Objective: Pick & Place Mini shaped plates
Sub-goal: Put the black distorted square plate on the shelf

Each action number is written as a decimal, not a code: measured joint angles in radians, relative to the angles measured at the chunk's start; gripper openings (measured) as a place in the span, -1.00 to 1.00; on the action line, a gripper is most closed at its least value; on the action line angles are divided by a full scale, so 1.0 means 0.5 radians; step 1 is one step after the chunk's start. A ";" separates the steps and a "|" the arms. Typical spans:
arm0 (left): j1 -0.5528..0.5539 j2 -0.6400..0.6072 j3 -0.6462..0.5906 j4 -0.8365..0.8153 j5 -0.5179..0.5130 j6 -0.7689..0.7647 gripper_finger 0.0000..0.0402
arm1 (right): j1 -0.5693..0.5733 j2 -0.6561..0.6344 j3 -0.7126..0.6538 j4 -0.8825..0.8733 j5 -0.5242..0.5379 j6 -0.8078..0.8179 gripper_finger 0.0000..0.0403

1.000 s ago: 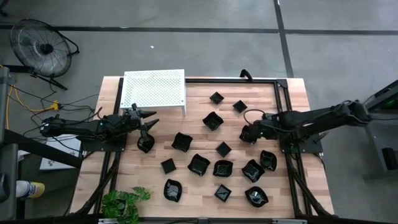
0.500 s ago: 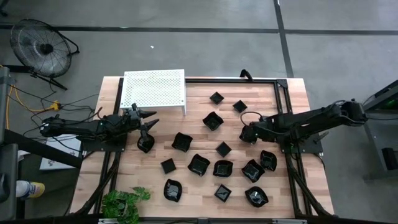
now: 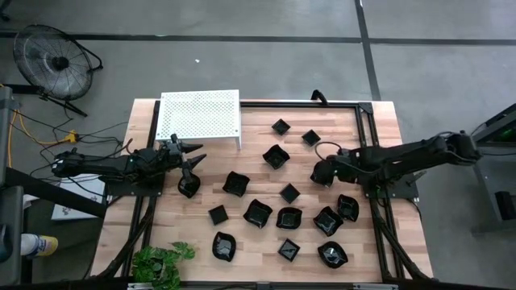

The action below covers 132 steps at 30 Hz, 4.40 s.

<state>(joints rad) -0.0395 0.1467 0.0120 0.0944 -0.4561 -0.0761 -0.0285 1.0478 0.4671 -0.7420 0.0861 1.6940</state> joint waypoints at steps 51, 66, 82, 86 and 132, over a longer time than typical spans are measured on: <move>0.000 0.000 0.000 0.000 0.004 0.001 -0.07 | -0.049 -0.028 -0.094 0.202 -0.094 -0.091 -0.98; -0.001 0.000 0.000 0.001 0.004 0.000 -0.07 | -0.187 -0.298 -0.041 0.234 -0.169 -0.372 -0.99; 0.000 0.000 0.000 0.000 0.005 0.000 -0.07 | -0.645 -0.384 0.377 0.181 -0.519 -1.278 -0.99; 0.000 0.000 0.000 0.000 0.004 0.001 -0.07 | -0.766 -0.189 0.605 0.109 -0.608 -1.496 -0.99; -0.001 0.000 0.000 0.000 0.000 0.001 -0.07 | -1.058 2.494 3.684 -0.102 -1.066 -1.555 -0.99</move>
<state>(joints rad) -0.0399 0.1466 0.0120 0.0944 -0.4561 -0.0757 -0.5578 2.2950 2.3093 -0.7931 -0.4468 0.9165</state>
